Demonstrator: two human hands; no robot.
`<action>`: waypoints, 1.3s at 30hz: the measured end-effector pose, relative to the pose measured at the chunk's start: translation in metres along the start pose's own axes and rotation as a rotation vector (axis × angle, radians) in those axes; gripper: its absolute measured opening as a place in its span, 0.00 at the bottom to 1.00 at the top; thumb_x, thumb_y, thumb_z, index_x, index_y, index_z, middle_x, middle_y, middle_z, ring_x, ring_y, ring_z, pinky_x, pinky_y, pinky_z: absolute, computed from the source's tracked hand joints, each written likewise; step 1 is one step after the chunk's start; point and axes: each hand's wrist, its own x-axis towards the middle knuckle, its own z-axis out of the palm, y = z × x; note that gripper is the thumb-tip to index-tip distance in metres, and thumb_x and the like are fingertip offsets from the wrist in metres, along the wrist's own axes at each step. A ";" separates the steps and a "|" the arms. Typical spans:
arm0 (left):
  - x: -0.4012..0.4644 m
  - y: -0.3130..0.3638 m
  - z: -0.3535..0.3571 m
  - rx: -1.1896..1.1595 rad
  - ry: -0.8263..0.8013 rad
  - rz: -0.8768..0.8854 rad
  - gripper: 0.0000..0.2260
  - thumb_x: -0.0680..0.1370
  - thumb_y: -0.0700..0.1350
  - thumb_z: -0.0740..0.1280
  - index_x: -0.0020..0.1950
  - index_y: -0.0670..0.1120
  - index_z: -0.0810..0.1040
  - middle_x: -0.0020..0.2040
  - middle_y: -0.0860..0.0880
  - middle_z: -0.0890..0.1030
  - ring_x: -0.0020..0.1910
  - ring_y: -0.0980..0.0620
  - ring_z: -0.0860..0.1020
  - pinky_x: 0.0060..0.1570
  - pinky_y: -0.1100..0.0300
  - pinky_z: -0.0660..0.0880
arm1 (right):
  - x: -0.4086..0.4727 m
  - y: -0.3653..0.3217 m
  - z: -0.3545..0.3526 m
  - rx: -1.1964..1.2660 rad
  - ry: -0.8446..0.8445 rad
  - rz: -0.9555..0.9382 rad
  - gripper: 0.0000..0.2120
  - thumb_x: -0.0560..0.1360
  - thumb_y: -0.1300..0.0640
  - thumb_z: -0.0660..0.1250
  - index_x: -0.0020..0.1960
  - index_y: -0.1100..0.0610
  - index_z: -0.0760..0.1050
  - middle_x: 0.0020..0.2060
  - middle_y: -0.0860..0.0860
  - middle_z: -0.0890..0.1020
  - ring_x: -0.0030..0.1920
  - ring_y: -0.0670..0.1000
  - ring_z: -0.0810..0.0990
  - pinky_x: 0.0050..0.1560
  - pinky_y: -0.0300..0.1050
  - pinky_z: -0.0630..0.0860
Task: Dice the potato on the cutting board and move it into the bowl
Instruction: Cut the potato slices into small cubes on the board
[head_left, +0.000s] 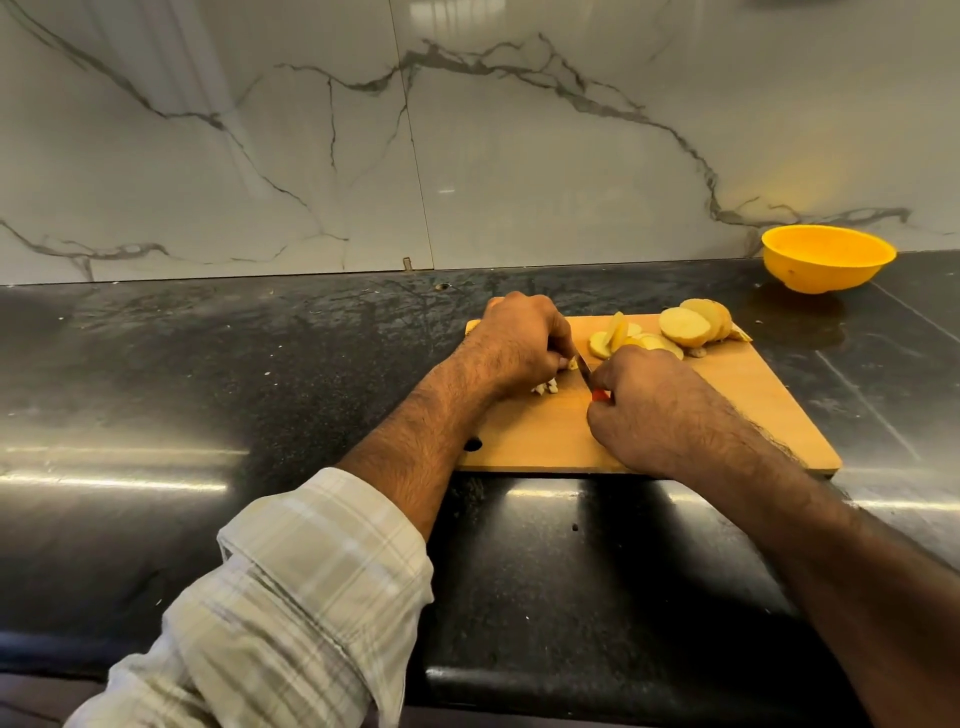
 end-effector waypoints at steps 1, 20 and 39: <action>0.000 0.000 0.000 -0.003 0.000 0.005 0.06 0.77 0.44 0.77 0.53 0.52 0.89 0.51 0.56 0.87 0.56 0.55 0.81 0.69 0.45 0.75 | 0.000 0.001 0.000 0.001 -0.007 0.000 0.20 0.79 0.54 0.69 0.71 0.53 0.76 0.58 0.53 0.80 0.54 0.52 0.77 0.52 0.45 0.78; -0.003 -0.003 0.005 -0.011 0.043 0.044 0.06 0.78 0.45 0.75 0.54 0.50 0.89 0.51 0.54 0.87 0.53 0.55 0.82 0.67 0.46 0.77 | 0.004 -0.002 0.009 -0.044 0.026 -0.020 0.19 0.80 0.54 0.68 0.70 0.54 0.75 0.55 0.53 0.79 0.52 0.52 0.78 0.51 0.47 0.81; -0.003 -0.008 0.002 -0.104 0.010 -0.005 0.05 0.77 0.41 0.77 0.52 0.49 0.89 0.49 0.54 0.87 0.50 0.58 0.83 0.60 0.52 0.82 | 0.011 0.011 0.012 0.069 0.074 -0.028 0.16 0.79 0.55 0.69 0.66 0.52 0.80 0.54 0.50 0.83 0.51 0.49 0.80 0.50 0.45 0.82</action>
